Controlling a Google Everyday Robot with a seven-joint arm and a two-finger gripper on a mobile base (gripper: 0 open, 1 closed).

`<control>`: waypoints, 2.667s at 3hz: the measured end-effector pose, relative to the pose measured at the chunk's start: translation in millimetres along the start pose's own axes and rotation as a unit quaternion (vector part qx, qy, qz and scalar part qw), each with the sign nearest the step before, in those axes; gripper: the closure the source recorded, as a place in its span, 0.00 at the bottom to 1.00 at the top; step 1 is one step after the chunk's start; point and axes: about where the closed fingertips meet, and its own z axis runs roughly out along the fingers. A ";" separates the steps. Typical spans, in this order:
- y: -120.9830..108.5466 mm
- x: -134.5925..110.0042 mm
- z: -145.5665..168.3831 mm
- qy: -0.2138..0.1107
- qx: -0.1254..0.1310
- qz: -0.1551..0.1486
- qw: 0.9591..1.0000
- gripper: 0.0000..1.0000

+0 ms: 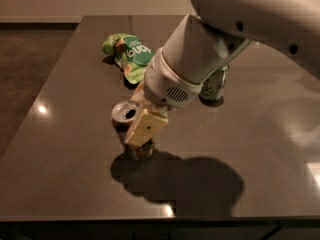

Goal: Knock orange can over

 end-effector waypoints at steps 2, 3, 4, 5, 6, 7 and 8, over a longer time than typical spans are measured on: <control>-33.4 64.9 -43.4 0.169 0.051 0.039 0.983 1.00; -32.0 74.4 -59.6 0.209 0.062 0.033 0.975 1.00; -29.6 78.7 -58.0 0.242 0.056 0.019 0.968 0.78; -30.1 81.3 -51.9 0.258 0.048 0.013 0.965 0.55; -28.7 82.4 -44.8 0.274 0.041 0.007 0.961 0.31; -26.4 82.4 -30.6 0.282 0.031 0.003 0.959 0.00; -26.4 82.4 -30.6 0.282 0.031 0.003 0.959 0.00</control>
Offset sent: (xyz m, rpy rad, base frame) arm 0.0506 -0.1098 0.0020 -0.4964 -0.0864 -0.1789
